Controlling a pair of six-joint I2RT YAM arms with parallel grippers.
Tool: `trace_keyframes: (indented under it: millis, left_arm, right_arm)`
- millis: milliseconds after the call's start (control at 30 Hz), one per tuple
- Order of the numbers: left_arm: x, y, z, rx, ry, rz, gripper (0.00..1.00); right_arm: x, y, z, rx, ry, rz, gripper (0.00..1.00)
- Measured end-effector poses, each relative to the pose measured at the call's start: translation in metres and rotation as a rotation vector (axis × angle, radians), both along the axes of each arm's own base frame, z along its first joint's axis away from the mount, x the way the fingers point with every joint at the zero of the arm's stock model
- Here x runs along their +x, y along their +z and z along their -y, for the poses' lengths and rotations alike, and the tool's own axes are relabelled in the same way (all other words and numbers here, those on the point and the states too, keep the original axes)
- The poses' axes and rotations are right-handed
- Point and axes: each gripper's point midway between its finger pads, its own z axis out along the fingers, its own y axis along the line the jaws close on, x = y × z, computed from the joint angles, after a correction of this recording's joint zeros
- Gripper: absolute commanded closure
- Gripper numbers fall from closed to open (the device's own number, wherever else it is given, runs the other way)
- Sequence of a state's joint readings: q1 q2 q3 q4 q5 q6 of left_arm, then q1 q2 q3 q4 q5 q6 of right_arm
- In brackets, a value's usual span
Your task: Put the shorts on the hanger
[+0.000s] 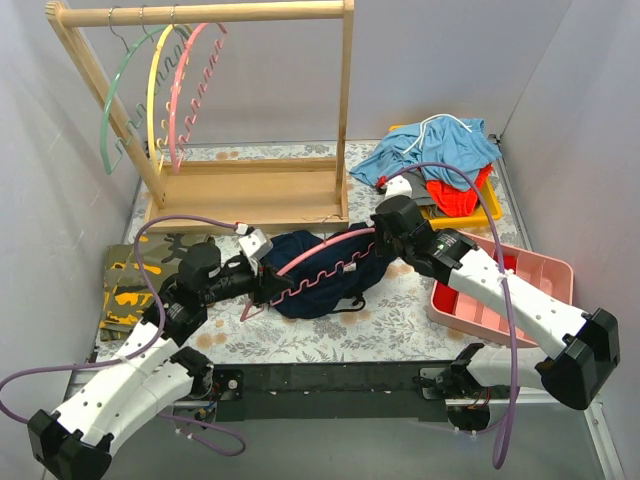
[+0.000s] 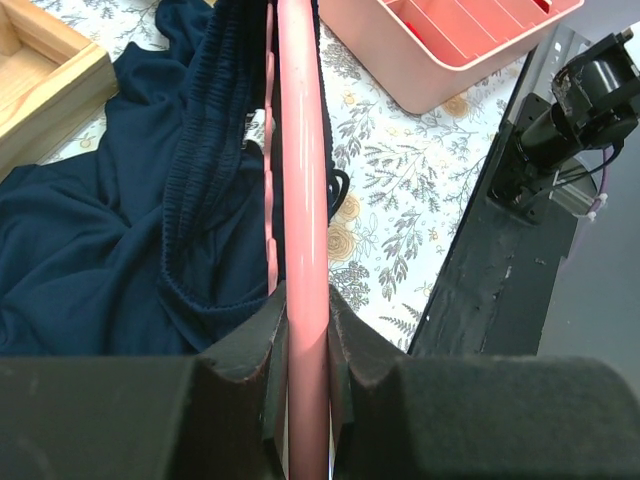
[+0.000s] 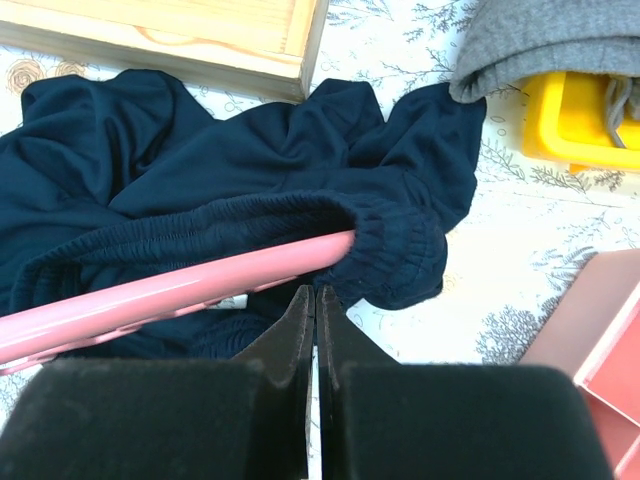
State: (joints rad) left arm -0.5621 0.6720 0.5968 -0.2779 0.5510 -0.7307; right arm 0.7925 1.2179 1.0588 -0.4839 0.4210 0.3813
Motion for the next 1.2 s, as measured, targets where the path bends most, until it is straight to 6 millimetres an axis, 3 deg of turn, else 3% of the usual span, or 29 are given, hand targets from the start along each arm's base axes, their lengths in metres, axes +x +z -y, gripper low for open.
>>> trace_keyframes:
  millis: [367, 467, 600, 700, 833, 967, 1033, 1133, 1200]
  left_arm:
    - [-0.005, -0.019, 0.007, 0.08, -0.032, -0.023, 1.0]
    - [-0.006, -0.017, 0.012, 0.078, -0.035, -0.011, 1.0]
    - [-0.005, -0.009, 0.022, 0.046, -0.032, 0.028, 1.0]
    - [-0.002, -0.006, 0.028, 0.024, -0.019, 0.05, 1.0]
    - [0.004, -0.009, 0.03, 0.008, 0.014, 0.056, 1.0]
    - [0.007, -0.01, 0.031, -0.02, 0.035, 0.059, 1.0]
    - [0.007, -0.012, 0.032, -0.034, 0.04, 0.061, 1.0]
    - [0.007, -0.015, 0.032, -0.043, 0.048, 0.057, 1.0]
    - [0.007, -0.015, 0.033, -0.048, 0.049, 0.055, 1.0]
  right_arm:
    - [-0.001, 0.026, 0.009, -0.014, -0.012, 0.035, 0.99]
    - [-0.001, 0.048, -0.002, 0.016, 0.015, 0.056, 0.99]
    - [-0.011, 0.073, -0.032, 0.068, 0.097, 0.087, 0.99]
    - [-0.02, 0.076, -0.042, 0.086, 0.138, 0.084, 0.99]
    - [-0.02, 0.065, -0.035, 0.076, 0.125, 0.071, 0.98]
    - [-0.023, 0.05, -0.018, 0.084, 0.106, 0.042, 0.66]
    - [-0.024, 0.052, -0.016, 0.112, 0.112, 0.035, 0.5]
    - [-0.031, 0.061, -0.024, 0.166, 0.159, 0.038, 0.34]
    - [-0.033, 0.065, -0.025, 0.181, 0.168, 0.04, 0.32]
